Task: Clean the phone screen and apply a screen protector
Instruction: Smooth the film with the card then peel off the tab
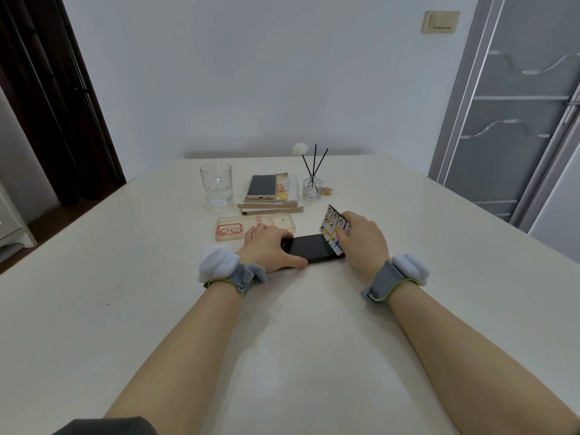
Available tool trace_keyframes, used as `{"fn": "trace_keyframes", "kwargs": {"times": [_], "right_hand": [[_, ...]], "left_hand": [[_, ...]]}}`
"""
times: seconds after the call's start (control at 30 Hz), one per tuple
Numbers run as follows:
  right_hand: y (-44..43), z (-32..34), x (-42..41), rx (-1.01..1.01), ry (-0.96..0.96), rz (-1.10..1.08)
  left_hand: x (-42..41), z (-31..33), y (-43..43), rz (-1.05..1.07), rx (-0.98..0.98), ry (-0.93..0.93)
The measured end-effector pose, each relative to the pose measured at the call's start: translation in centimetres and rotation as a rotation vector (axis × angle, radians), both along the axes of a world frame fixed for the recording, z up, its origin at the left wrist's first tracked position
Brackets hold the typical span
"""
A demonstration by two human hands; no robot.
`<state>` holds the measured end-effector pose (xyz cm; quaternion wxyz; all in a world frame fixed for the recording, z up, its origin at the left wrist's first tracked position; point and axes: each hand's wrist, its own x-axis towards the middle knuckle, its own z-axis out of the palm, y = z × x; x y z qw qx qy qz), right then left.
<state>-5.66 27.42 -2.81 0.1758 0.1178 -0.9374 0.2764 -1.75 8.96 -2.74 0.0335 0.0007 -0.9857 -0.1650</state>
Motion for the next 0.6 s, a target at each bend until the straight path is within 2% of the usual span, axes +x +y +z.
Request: {"fn": "trace_keyframes", "kwargs": {"times": [0.13,0.23,0.43,0.6], "right_hand": [[0.7,0.5,-0.3,-0.174,0.022,0.065],[0.8,0.7,-0.3,-0.212,0.046,0.103],[-0.6,0.3,0.4,-0.114,0.037,0.184],[0.3,0.2,-0.1,-0.053,0.007,0.069]], "left_hand": [[0.0,-0.1,0.6,-0.002,-0.044,0.012],[-0.1,-0.1,1.5,-0.03,-0.046,0.017],[-0.3,-0.6,2.3,-0.045,-0.077,0.038],[-0.3,-0.6,2.2,-0.05,-0.071,0.027]]}}
